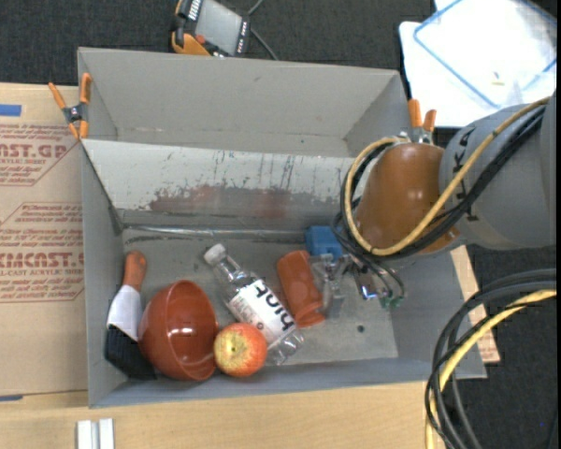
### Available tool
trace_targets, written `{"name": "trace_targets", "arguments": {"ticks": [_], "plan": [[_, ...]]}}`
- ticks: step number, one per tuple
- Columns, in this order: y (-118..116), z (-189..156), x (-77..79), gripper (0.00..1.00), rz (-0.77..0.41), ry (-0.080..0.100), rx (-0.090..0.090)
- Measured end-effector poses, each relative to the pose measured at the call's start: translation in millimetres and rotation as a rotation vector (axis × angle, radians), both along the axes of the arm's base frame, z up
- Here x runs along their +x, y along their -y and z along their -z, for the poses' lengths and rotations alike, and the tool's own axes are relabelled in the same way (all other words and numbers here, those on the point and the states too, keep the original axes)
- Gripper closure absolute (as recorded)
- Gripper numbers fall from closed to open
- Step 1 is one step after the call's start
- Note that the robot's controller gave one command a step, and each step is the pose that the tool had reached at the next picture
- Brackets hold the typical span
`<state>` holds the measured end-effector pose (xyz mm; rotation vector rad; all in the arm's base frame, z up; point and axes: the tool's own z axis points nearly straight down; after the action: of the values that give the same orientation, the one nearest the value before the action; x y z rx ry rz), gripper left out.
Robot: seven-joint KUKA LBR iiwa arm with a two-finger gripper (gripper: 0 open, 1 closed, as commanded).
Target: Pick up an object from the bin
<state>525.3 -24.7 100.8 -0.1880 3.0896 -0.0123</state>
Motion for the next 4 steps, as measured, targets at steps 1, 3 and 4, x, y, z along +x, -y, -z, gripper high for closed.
{"name": "trace_targets", "arguments": {"ticks": [1,3,4], "plan": [[48.5,-58.3,44.8,1.0,-0.171,0.002,-0.007],[3.4,-140.4,49.4,1.0,-0.271,0.001,-0.011],[30.8,-68.9,48.5,1.0,-0.356,0.004,-0.015]]}}
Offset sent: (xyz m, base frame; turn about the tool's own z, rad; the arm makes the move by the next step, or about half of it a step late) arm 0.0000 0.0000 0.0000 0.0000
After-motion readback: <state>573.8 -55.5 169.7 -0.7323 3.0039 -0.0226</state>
